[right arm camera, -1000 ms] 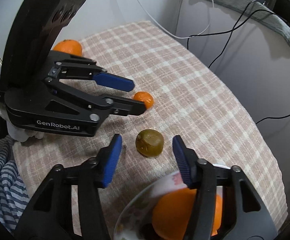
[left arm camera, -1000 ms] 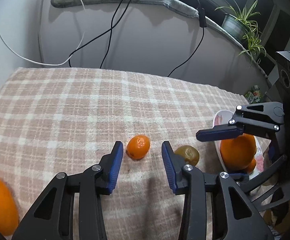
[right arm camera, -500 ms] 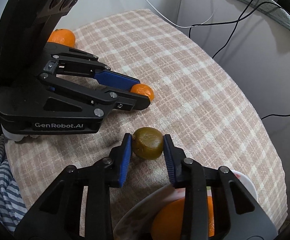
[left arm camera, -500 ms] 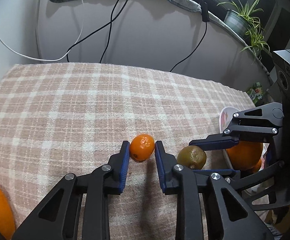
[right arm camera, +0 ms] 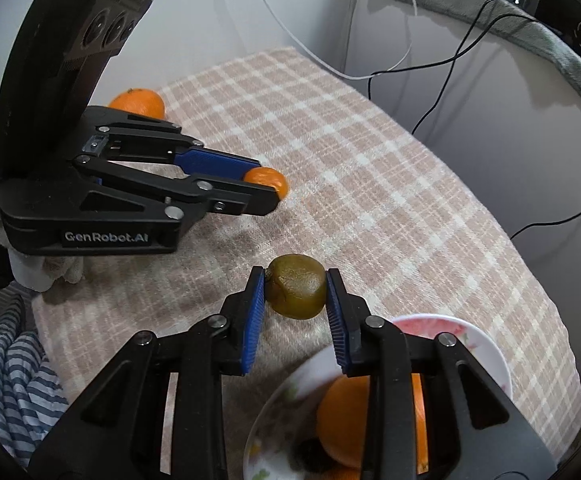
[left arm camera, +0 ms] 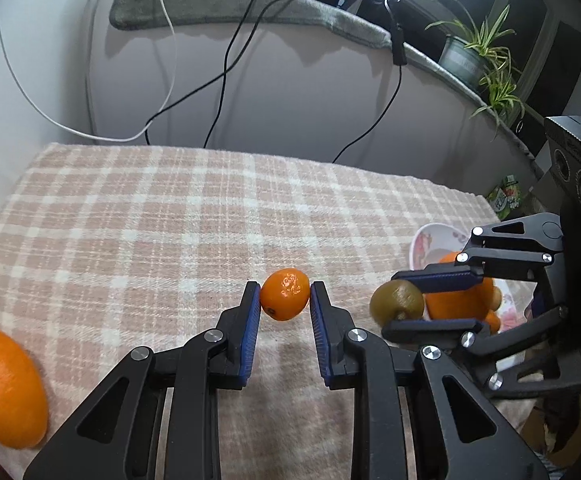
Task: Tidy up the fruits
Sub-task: 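Lower the tangerine and olive kiwi onto the plate and open both grippers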
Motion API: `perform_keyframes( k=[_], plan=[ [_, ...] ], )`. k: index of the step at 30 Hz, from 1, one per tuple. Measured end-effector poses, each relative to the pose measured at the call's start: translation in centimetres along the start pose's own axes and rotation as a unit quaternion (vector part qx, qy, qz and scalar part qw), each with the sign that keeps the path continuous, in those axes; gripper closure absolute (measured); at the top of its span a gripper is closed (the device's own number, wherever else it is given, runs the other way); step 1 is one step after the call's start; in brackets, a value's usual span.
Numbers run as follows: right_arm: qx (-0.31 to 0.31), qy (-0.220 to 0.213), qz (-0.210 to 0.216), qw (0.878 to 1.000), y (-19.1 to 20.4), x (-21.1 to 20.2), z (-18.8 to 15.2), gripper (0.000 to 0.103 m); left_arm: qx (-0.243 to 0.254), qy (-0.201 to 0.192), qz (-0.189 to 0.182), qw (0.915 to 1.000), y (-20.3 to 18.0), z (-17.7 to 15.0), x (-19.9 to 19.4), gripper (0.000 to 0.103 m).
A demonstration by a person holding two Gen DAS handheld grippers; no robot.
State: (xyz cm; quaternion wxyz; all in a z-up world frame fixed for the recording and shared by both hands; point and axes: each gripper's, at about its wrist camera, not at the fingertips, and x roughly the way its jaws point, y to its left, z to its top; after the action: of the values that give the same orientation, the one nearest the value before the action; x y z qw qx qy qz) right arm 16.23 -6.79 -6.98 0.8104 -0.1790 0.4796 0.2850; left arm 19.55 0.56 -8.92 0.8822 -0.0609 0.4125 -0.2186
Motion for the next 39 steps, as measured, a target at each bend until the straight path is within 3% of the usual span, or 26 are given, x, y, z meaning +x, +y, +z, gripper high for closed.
perform_keyframes(
  k=[10, 19, 30, 39],
  plan=[
    [0.05, -0.055, -0.013, 0.997, -2.6, -5.3, -2.1, 0.072, 0.01, -0.015, -0.021, 0.9996, -3.4, -0.5, -2.2, 0.08],
    [0.101, -0.073, -0.031, 0.992, -6.2, -8.2, -5.6, 0.072, 0.033, -0.012, -0.046, 0.9983, -7.6, -1.5, -2.4, 0.08],
    [0.158, -0.072, -0.041, 0.984, -10.4, -8.4, -9.7, 0.072, 0.058, 0.0, -0.072, 0.9957, -11.8, -3.2, -2.2, 0.08],
    [0.179, -0.068, -0.037, 0.981, -11.5, -7.2, -10.8, 0.072, 0.089, 0.015, -0.085, 0.9923, -14.8, -4.3, -1.6, 0.08]
  ],
)
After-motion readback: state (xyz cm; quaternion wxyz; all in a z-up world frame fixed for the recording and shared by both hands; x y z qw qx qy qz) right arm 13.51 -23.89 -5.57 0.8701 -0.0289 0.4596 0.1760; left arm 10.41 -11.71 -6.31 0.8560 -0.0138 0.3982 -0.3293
